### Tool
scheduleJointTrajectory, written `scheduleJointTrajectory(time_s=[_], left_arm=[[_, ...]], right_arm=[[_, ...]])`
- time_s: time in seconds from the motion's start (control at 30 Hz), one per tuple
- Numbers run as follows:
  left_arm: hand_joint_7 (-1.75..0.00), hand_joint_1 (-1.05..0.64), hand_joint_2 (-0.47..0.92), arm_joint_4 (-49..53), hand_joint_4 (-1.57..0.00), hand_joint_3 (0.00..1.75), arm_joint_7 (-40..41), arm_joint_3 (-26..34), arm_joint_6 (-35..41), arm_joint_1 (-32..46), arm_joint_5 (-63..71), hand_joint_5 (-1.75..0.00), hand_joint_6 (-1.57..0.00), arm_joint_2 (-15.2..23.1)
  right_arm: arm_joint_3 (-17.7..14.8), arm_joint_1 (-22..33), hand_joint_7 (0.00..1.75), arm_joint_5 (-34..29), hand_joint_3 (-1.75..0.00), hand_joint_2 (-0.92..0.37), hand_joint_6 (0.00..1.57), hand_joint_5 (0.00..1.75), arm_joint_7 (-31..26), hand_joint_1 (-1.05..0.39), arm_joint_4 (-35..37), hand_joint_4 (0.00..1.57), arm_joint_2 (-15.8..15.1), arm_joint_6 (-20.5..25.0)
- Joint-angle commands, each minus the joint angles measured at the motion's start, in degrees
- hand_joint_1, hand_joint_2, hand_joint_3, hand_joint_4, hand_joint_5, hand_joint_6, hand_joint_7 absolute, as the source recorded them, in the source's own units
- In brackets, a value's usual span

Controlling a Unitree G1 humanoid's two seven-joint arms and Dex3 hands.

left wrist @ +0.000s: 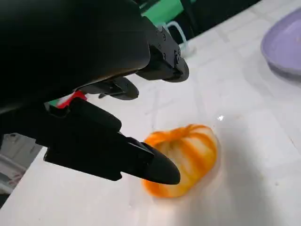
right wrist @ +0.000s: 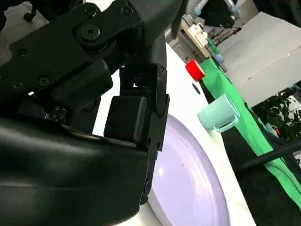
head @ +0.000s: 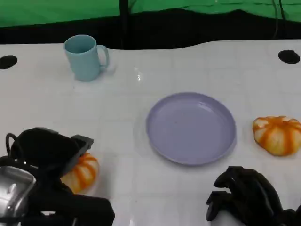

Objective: Grasp the bread from the table and place it into the plate.

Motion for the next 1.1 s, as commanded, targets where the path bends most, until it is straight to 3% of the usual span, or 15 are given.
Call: scheduleJointTrajectory(time_s=[0.03,0.37,0.6,0.67,0.7,0.73,0.8,0.87,0.93,0.97,1.0,1.1], left_arm=[[0.00,-0.69,0.85,7.1,-0.39,0.01,-1.4,-3.6,2.3,-3.7,2.4,-0.05,-0.28,-1.2],[0.00,-0.68,0.85,24.3,-0.44,0.00,4.2,-9.1,3.3,-9.4,1.5,-0.06,-0.26,-3.5],[-0.03,-0.60,0.88,35.5,-0.63,0.01,14.5,-11.6,2.0,-11.6,-0.9,-0.16,-0.34,-4.6],[-0.01,-0.54,0.91,38.0,-0.52,0.03,17.3,-12.3,1.7,-12.2,-1.5,-0.71,-0.41,-4.8],[0.00,-0.53,0.92,38.6,-0.47,0.03,17.9,-12.6,1.7,-12.4,-1.8,-0.86,-0.43,-4.7],[-0.04,-0.50,0.92,40.4,-0.51,0.08,19.3,-12.8,0.3,-13.1,-3.1,-1.00,-0.52,-4.7],[-0.15,-0.39,0.92,43.8,-0.66,0.29,21.9,-13.0,-2.5,-14.3,-5.7,-1.51,-0.95,-4.7],[-0.19,-0.37,0.92,45.6,-0.69,0.35,24.1,-13.3,-4.4,-15.0,-7.3,-1.64,-1.06,-4.4],[-1.03,-0.36,0.90,46.5,-0.67,0.53,26.8,-13.4,-6.1,-15.2,-8.8,-1.72,-0.78,-4.3],[-1.17,-0.36,0.90,46.8,-0.66,0.54,28.6,-13.1,-7.3,-15.1,-10.0,-1.73,-0.72,-4.3],[-1.45,-0.34,0.89,47.0,-0.68,0.57,29.8,-12.9,-8.1,-15.0,-10.9,-1.74,-0.62,-4.3],[-1.71,-0.33,0.88,47.8,-0.70,0.63,31.3,-13.1,-9.5,-15.2,-12.7,-1.75,-0.52,-4.0]], right_arm=[[0.0,0.1,0.37,0.4,-0.01,-0.73,1.57,0.79,0.5,-1.02,-0.3,1.54,-0.3,-0.6],[0.0,0.7,0.37,0.3,0.00,-0.73,1.57,0.79,0.2,-1.01,-1.0,1.54,-0.2,-0.2],[0.0,0.8,0.38,0.4,0.00,-0.72,1.57,0.80,-0.1,-1.01,-1.2,1.54,-0.1,0.2],[0.0,0.8,0.39,0.4,0.00,-0.73,1.57,0.80,0.0,-1.01,-1.3,1.54,-0.1,0.2],[0.0,0.8,0.39,0.4,0.00,-0.73,1.57,0.80,0.0,-1.01,-1.2,1.54,-0.1,0.2],[0.0,0.8,0.39,0.4,0.00,-0.73,1.57,0.80,-0.1,-1.01,-1.3,1.54,-0.1,0.2],[0.0,0.8,0.38,0.5,0.00,-0.72,1.57,0.80,0.1,-1.02,-1.4,1.54,-0.2,0.2],[0.1,0.8,0.38,0.5,0.00,-0.72,1.57,0.80,0.3,-1.02,-1.3,1.53,-0.2,0.1],[0.1,0.8,0.37,0.3,0.00,-0.73,1.57,0.80,0.4,-1.03,-1.3,1.53,-0.2,-0.1],[0.1,0.8,0.37,0.4,0.00,-0.73,1.57,0.80,0.4,-1.03,-1.3,1.54,-0.2,-0.1],[0.1,0.8,0.37,0.5,0.00,-0.73,1.57,0.80,0.4,-1.02,-1.3,1.54,-0.2,0.0],[0.0,0.8,0.36,0.7,0.00,-0.72,1.57,0.80,0.2,-1.02,-1.4,1.54,-0.2,0.4]])
